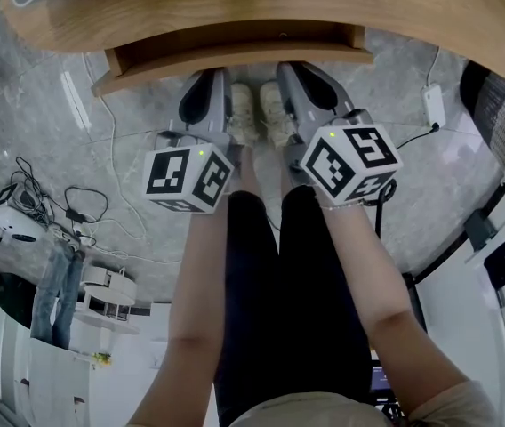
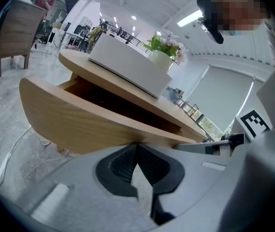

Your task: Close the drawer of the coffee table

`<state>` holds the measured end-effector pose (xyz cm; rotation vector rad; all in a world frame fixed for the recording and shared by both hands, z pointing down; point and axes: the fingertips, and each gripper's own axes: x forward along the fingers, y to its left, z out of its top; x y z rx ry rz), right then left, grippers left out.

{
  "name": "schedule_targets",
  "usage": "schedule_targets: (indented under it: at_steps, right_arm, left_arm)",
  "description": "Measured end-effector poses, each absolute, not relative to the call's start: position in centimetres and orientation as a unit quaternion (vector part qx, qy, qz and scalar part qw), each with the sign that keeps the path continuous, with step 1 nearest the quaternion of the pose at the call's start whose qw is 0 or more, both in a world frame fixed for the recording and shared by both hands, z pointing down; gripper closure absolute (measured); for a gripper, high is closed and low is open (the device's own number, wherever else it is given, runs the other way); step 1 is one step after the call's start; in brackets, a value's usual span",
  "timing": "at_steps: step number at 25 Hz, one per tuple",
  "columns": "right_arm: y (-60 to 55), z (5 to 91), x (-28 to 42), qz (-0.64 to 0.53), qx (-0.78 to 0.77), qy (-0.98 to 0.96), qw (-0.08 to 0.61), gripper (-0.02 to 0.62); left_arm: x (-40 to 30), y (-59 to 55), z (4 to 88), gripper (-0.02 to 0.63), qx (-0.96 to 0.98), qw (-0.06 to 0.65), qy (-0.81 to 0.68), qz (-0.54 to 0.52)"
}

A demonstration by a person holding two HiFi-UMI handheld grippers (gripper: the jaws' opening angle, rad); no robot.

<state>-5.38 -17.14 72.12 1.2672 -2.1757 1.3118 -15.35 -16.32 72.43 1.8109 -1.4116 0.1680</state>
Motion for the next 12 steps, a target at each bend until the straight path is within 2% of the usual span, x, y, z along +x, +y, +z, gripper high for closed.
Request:
schedule_targets:
  at_steps: [12]
  right_arm:
    - [-19.4, 72.2, -5.7, 0.454, 0.46, -0.753, 0.128, 0.594]
  left_arm:
    - [-15.7, -18.5, 72.5, 0.603, 0.726, 0.4, -0.552, 0.089]
